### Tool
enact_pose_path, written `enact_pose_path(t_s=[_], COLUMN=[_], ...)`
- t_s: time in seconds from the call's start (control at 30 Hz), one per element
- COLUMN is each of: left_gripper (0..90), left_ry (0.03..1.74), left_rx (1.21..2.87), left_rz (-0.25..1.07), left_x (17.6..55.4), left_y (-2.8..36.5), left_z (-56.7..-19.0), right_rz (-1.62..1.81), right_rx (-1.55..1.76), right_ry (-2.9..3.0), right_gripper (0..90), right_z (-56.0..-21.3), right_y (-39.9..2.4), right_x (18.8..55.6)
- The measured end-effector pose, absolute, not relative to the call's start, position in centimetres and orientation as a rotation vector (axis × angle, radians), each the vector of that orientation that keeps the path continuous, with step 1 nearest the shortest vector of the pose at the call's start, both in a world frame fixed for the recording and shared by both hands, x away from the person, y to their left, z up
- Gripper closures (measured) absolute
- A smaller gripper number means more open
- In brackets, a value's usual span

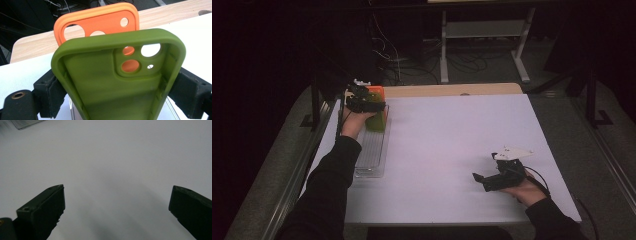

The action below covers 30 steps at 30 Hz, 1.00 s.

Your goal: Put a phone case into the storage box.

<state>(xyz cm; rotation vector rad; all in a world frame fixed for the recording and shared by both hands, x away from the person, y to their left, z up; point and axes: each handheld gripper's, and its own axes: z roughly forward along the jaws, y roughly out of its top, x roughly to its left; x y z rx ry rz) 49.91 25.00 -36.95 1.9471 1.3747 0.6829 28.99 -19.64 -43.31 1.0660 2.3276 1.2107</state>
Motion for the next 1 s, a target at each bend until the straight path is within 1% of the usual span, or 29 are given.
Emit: enact_pose_path(t_s=[0.17,0.4,0.47,0.73,1.0], left_gripper=[2.3,1.4,1.4,1.4,1.4], left_ry=[1.361,1.325,1.305,1.155,1.010], left_rx=[1.924,1.912,1.919,1.960,1.982], left_rz=[0.655,0.634,0.598,0.496,0.422], left_x=[50.1,49.3,48.8,45.8,42.6], left_y=[25.0,25.6,25.8,26.5,26.3], left_z=[-37.2,-36.2,-35.7,-34.2,-33.4], right_rz=[1.212,1.215,1.214,1.210,1.209], right_rx=[1.068,1.058,1.058,1.064,1.062], right_ry=[2.337,2.331,2.331,2.332,2.327], right_gripper=[0.0,0.0,0.0,0.0,0.0], right_z=[-43.3,-43.3,-43.3,-43.2,-43.2], right_y=[-19.6,-19.6,-19.6,-19.5,-19.6], right_x=[28.9,28.9,28.9,28.8,28.9])
